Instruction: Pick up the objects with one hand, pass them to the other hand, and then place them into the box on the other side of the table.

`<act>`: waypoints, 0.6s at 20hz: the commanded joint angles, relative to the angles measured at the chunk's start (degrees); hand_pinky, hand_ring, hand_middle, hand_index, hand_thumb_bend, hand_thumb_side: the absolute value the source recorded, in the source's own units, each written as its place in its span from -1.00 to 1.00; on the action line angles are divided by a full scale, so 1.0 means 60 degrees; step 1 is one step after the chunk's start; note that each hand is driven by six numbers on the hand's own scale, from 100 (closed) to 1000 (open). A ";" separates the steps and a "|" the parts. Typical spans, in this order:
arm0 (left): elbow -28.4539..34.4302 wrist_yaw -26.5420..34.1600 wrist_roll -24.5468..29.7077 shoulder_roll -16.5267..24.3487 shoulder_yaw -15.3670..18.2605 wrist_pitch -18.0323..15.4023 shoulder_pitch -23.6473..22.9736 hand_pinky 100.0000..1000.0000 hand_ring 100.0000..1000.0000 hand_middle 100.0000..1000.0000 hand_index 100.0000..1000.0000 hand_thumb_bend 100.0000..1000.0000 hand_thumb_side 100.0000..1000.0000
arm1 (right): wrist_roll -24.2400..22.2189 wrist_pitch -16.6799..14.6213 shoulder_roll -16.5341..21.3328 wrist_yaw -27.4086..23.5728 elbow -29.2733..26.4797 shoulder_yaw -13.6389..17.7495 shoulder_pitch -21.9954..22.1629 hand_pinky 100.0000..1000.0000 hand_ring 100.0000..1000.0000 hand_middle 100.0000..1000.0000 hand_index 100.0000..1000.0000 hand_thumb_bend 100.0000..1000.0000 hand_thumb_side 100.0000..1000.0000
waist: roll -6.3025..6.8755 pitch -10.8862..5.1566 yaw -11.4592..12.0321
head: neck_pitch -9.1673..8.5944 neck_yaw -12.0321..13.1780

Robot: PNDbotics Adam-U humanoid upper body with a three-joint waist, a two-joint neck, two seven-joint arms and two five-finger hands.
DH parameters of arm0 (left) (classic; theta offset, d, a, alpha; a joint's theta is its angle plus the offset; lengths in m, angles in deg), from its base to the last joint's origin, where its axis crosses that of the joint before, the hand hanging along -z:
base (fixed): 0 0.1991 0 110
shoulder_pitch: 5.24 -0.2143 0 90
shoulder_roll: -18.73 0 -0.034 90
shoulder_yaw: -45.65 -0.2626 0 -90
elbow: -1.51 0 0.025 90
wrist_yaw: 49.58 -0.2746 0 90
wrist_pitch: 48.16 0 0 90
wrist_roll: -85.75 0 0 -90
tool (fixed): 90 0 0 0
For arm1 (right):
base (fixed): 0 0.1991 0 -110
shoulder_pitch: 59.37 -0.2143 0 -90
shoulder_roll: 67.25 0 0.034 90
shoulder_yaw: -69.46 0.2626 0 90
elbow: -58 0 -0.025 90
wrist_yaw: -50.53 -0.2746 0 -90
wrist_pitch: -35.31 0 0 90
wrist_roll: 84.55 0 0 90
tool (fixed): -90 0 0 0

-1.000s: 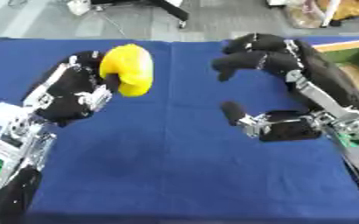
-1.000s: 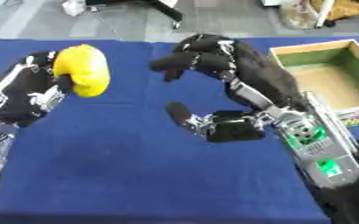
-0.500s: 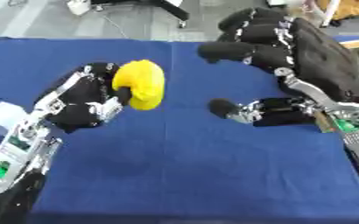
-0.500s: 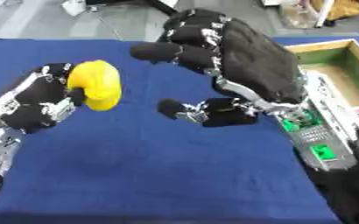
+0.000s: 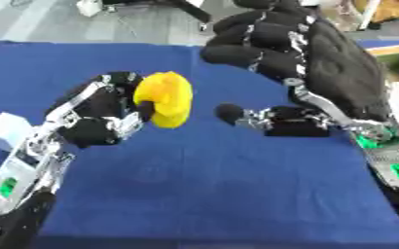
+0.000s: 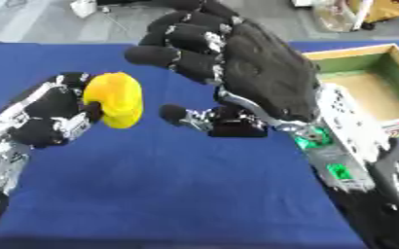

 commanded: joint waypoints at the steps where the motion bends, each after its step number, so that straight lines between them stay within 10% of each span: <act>1: 0.0232 0.0050 0.0081 0.0151 -0.0025 0.0007 0.0256 0.21 0.07 -0.19 -0.05 -1.00 -1.00 | -0.0150 0.0008 -0.0029 -0.0101 -0.0201 -0.0024 -0.0207 0.90 0.55 0.41 0.65 -0.32 -1.00 | -0.0142 -0.0253 0.0027 | -0.0014 -0.0003; 12: 0.0739 0.0535 0.0240 0.0463 -0.0292 0.0184 0.0779 0.22 0.09 -0.19 -0.05 -1.00 -1.00 | -0.0131 -0.0357 0.0017 -0.0711 -0.0201 -0.0226 -0.0471 0.95 0.60 0.46 0.52 -0.31 -1.00 | -0.0143 -0.0243 0.0076 | -0.0014 -0.0018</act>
